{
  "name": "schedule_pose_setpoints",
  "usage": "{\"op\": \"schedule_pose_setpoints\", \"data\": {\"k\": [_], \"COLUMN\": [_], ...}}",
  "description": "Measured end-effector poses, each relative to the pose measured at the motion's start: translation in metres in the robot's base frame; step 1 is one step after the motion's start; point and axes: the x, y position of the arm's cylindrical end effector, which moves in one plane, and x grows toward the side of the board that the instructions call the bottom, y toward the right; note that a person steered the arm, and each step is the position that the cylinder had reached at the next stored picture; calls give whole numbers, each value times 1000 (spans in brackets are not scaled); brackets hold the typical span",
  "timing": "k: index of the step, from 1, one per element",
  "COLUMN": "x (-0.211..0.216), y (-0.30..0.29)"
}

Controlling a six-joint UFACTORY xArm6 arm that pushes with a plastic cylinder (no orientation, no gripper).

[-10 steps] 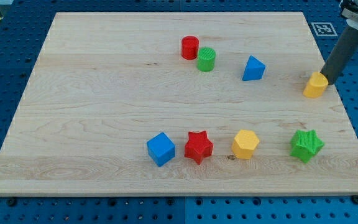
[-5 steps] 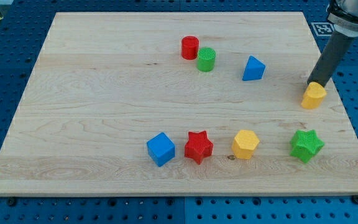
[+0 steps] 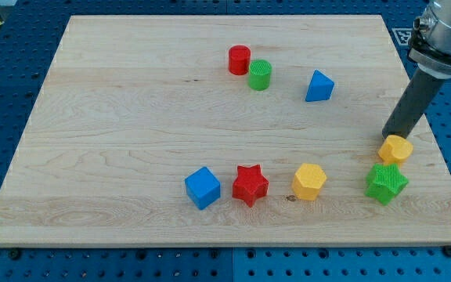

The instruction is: Push the yellow heart to the right of the green star

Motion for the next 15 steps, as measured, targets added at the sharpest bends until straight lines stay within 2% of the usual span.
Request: {"op": "schedule_pose_setpoints", "data": {"k": [2, 3, 6, 8, 9, 10, 11, 15], "x": [0, 10, 13, 29, 24, 0, 1, 29], "y": [-48, -52, -37, -31, -31, -31, -26, 14]}}
